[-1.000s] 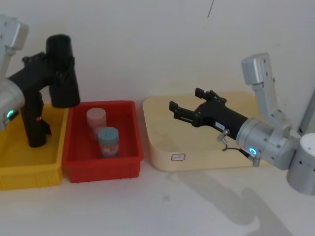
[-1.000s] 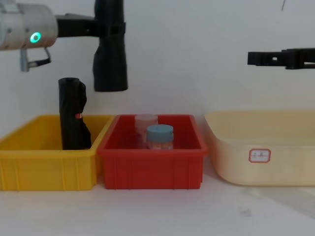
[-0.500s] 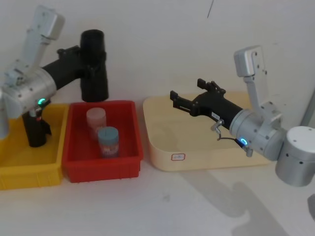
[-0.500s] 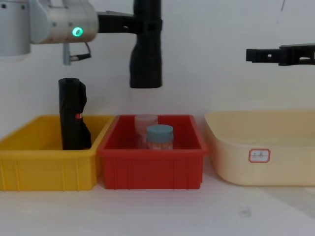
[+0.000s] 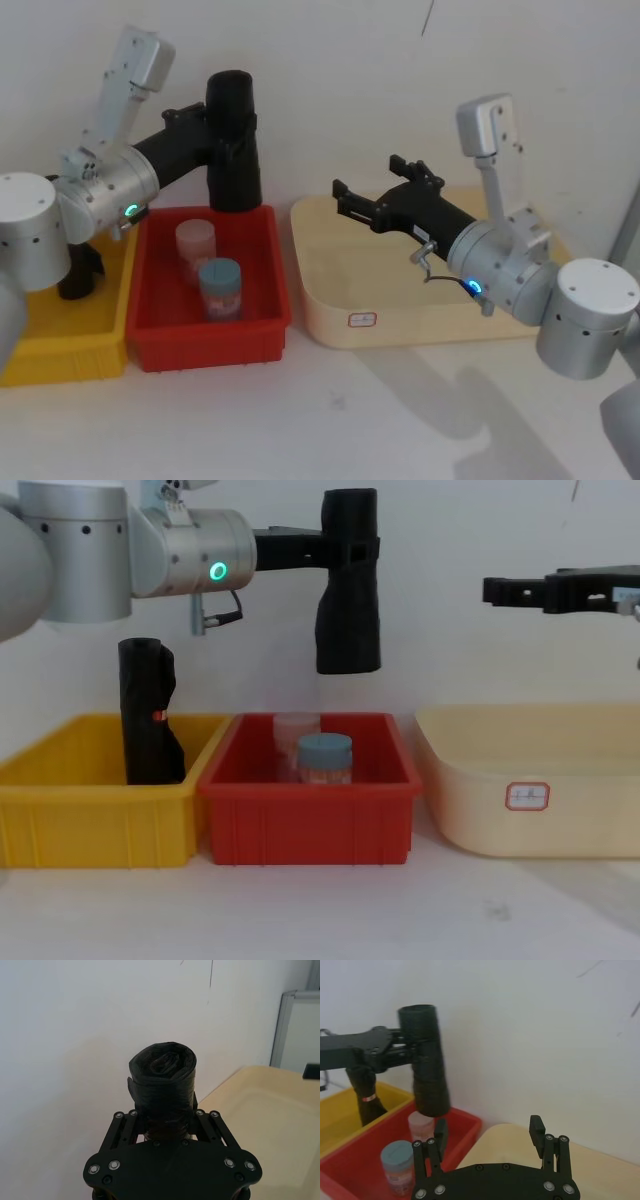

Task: Pick up the garbage bag with the one hand and transfer it to the other hand.

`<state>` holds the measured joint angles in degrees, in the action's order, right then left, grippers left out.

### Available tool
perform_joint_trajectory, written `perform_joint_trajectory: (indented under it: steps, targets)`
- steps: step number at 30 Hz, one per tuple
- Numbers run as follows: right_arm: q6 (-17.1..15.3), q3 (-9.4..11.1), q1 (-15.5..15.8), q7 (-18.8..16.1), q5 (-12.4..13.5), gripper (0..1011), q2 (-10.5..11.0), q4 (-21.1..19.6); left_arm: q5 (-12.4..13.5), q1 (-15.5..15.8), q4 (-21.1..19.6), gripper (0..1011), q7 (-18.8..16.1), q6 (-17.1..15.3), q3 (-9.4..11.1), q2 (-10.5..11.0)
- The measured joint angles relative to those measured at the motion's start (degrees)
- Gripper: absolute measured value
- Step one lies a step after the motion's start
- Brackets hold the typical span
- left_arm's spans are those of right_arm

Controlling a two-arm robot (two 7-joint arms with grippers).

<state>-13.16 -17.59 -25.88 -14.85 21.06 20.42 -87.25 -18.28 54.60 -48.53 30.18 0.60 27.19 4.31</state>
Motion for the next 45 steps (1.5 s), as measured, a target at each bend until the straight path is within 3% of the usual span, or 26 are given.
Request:
perform_joint_trajectory:
  steps: [13,24,35,45]
  targets:
    - [-0.31,-2.05,0.53,-1.78,-0.12,1001,-1.50,-1.01,-2.35,2.40,8.09,424,2.43,5.63,-1.97,-4.00]
    - [-1.81,-3.89,0.65,-1.10,-0.54,1001,-4.49,-1.08,-4.33,3.02,11.32,425,4.84,6.67,-3.45,-6.18]
    - [-2.91,-4.38,0.12,1.47,-1.99,1001,-6.86,0.34,-5.31,1.70,9.82,424,6.69,4.75,-3.23,-6.56]
    - [-2.17,-4.58,-0.59,3.09,-4.53,1001,-7.00,2.09,-5.52,-0.04,5.85,424,7.62,1.91,-2.25,-5.43]
